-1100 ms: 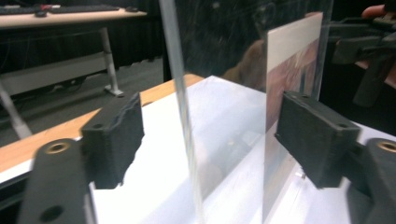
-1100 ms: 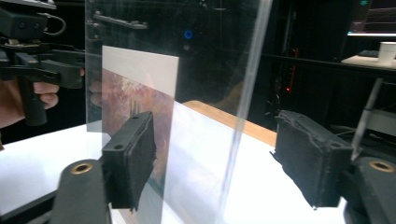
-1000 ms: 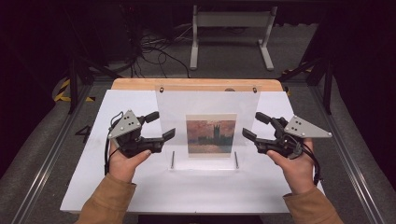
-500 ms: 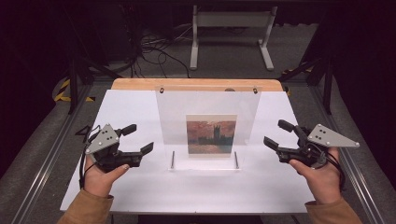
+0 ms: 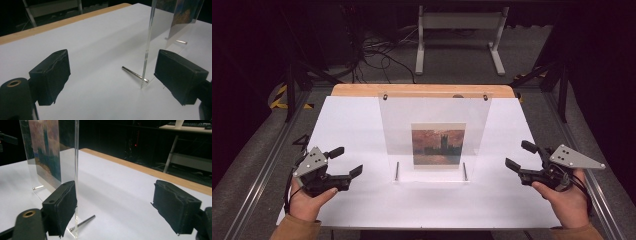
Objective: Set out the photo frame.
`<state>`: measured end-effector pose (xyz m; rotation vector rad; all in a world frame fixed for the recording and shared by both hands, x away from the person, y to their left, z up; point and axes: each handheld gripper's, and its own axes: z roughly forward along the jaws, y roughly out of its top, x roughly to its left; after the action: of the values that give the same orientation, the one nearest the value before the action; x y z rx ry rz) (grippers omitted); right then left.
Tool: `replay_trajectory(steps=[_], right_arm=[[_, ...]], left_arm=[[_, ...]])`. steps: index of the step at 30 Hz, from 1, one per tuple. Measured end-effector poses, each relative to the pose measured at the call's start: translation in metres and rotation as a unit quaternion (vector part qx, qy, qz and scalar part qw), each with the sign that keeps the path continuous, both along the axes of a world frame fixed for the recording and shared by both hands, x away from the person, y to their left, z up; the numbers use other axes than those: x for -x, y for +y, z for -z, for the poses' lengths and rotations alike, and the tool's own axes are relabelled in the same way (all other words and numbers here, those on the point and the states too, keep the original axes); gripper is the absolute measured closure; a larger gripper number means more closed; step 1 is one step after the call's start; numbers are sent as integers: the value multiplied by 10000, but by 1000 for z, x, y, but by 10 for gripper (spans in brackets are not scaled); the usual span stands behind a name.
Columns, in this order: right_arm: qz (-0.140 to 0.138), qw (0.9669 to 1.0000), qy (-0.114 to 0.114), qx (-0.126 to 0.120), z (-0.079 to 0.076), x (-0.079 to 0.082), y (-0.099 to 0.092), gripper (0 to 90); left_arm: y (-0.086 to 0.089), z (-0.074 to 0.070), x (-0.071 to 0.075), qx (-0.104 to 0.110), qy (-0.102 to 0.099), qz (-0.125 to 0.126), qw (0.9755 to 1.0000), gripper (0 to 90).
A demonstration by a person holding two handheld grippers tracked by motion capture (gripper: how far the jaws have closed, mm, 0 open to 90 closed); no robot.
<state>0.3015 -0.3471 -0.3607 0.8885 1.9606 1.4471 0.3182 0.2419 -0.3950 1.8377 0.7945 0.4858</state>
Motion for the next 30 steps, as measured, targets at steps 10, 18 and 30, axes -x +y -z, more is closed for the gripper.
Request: replay_trajectory(steps=[10, 18, 30], right_arm=[[136, 9998, 157, -45, 35, 5, -9, 188], [171, 9996, 196, -60, 63, 7, -13, 199], [313, 9988, 267, 263, 92, 7, -12, 210]], left_arm=[[19, 38, 8, 30, 213, -249, 9995, 120], [24, 55, 12, -13, 221, -299, 9993, 119], [23, 72, 5, -51, 157, -318, 9994, 120]])
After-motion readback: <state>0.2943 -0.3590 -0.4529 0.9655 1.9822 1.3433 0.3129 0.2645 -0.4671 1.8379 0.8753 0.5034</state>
